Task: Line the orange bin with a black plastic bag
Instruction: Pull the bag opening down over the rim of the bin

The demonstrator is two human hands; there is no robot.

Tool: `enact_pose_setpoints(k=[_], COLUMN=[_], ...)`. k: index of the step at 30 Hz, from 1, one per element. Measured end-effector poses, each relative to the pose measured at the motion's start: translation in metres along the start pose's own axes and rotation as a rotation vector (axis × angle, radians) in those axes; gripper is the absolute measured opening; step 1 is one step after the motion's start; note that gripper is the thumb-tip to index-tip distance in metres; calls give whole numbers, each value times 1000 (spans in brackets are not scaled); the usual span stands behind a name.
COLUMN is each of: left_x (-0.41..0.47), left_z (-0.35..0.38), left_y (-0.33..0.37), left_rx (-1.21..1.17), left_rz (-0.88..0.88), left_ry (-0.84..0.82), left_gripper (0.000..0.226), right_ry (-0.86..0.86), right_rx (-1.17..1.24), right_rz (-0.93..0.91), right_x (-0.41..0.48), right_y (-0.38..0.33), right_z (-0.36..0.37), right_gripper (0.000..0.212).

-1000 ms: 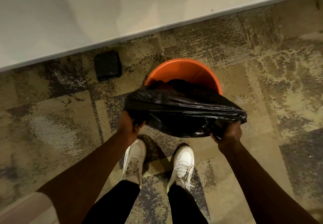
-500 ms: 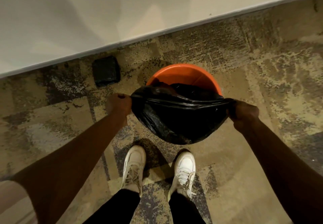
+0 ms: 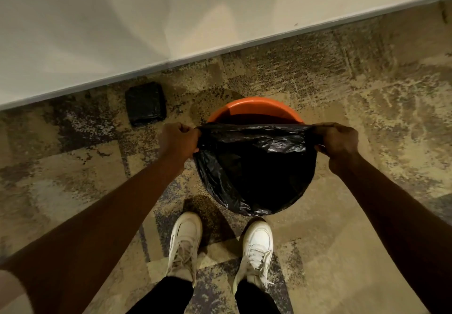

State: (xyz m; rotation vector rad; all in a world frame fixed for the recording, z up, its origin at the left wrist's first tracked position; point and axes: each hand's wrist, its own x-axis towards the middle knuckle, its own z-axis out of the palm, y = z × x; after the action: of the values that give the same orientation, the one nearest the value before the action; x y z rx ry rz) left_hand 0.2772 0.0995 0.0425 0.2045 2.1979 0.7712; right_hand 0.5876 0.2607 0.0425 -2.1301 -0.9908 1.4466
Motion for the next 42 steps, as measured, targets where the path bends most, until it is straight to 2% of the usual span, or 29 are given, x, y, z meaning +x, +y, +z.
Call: enact_pose_setpoints(k=[4,9,13,15,19,23,26,30,32,36,39,42], left_x=[3,1,-1,-1,5,14,20,22,21,10,-1,-9], left_z=[2,4,9,11,17,19,17,12,11,4,4,6], left_y=[7,15,20,22,26,28,27,24,18,0,-13,-18], left_rx=[125,389,361,281,106,10,-105,-132,-19,136,165,178], left_rz=[43,423,595,533,255,12,-144,-94,-23,94,134,115], left_ry=[31,113,75,72,83,112,67,-23,0,44,46,53], left_gripper=[13,13,9,12,12,11,28,11,15,7,5,9], right_ry=[-78,-102,-82,-97,-151,-163,-203,-267,-297,-206,-118,-172], right_rx=[-22,15,47,60,60,116,129,132,81,-37,-33,122], right_rz=[-67,-113,-135,-147,-146,-19,86,135,82,9,100,307], right_x=[3,5,8,11,21,36,42,43,46,46,44,35], right_y=[-4,-5,-3,-3,3,10,11,5,4,12,23,33], right_z=[4,7,11,11,9,8,8,5,0,-15,-31,-43], right_gripper=[12,14,21,19,17,15,29,27,24,3,10,18])
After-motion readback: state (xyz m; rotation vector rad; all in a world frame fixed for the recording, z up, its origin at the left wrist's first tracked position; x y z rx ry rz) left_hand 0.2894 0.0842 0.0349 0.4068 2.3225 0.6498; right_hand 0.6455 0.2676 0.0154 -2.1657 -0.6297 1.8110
